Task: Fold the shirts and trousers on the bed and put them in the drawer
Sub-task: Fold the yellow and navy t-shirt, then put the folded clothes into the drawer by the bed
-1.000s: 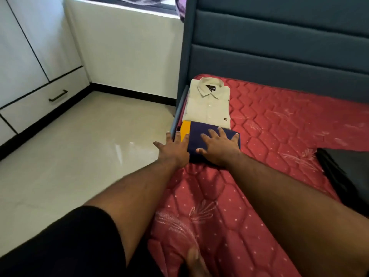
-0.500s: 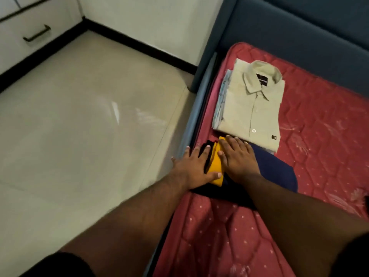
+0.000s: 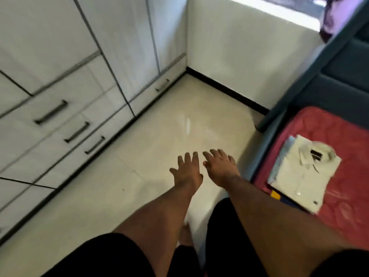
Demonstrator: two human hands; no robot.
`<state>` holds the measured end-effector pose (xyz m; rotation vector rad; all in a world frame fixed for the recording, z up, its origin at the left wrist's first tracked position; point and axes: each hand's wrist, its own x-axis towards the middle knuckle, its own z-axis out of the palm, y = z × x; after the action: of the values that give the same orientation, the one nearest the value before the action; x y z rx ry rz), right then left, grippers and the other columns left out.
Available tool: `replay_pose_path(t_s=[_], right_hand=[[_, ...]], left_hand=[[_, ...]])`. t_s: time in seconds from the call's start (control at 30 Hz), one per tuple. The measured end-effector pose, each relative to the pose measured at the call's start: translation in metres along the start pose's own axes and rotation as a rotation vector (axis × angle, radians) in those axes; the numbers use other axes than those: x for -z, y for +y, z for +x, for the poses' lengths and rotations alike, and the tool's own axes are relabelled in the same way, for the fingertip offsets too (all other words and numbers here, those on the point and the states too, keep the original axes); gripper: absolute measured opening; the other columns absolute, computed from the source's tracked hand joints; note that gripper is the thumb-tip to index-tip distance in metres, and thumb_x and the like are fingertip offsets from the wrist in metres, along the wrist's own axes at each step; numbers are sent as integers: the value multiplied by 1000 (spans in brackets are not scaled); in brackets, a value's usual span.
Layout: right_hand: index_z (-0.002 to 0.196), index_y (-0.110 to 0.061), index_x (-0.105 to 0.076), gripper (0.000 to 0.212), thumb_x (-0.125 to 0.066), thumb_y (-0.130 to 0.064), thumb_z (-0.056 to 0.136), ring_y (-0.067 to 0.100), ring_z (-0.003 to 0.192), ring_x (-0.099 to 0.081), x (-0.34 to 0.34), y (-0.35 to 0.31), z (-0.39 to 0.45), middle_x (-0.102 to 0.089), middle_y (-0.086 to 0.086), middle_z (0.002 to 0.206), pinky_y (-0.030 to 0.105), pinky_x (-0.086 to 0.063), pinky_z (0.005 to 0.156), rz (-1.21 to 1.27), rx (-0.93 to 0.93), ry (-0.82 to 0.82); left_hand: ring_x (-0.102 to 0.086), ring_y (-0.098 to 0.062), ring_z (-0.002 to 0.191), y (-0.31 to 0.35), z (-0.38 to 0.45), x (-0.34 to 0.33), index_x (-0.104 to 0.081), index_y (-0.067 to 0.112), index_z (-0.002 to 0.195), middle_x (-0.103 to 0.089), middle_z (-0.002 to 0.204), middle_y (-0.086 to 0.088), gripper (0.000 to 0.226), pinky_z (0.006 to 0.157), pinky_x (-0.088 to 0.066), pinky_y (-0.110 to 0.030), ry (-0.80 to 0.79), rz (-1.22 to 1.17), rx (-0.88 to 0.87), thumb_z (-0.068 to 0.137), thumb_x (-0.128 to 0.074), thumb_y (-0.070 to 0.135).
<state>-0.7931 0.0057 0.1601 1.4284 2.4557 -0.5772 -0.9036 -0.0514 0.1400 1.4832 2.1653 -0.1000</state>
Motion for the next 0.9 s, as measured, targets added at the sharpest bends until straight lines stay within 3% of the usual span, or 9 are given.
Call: replay_pose_path(t_s=[0.3, 0.4, 0.53, 0.73, 0.9], right_hand=[[144, -25, -35, 44, -32, -39, 102, 25, 142, -23, 108, -178, 99, -33, 3, 151, 46, -27, 110, -173, 359, 38], [143, -25, -38, 44, -32, -40, 102, 24, 142, -23, 108, -231, 138, -34, 3, 151, 50, -21, 112, -248, 472, -23], [141, -26, -42, 44, -28, -42, 102, 24, 144, -20, 88, -300, 207, -34, 4, 151, 59, -7, 113, -367, 617, -104], [139, -24, -45, 43, -31, -40, 102, 24, 143, -21, 21, -386, 331, -34, 4, 151, 52, -14, 114, -404, 751, -279], [140, -21, -44, 43, -35, -38, 102, 23, 143, -21, -83, -420, 423, -35, 4, 151, 46, -18, 114, -387, 770, -374]], left_hand=[[-15, -31, 145, -163, 1, 154, -14, 24, 152, -18, 156, -5, 75, 103, -35, -59, 212, -82, 383, 92, -57, 35], [-11, -34, 147, -217, 7, 169, -18, 26, 151, -14, 159, -7, 70, 107, -29, -62, 192, -131, 495, 92, -55, 33], [-5, -37, 148, -292, 27, 172, -20, 28, 152, -10, 161, -5, 67, 110, -24, -63, 129, -206, 651, 93, -51, 34], [-7, -33, 148, -402, 82, 153, -17, 24, 152, -12, 161, -6, 67, 112, -24, -59, 49, -274, 781, 95, -49, 40], [-7, -32, 148, -481, 168, 83, -18, 21, 151, -15, 159, -6, 66, 114, -23, -53, -35, -270, 740, 96, -49, 38]])
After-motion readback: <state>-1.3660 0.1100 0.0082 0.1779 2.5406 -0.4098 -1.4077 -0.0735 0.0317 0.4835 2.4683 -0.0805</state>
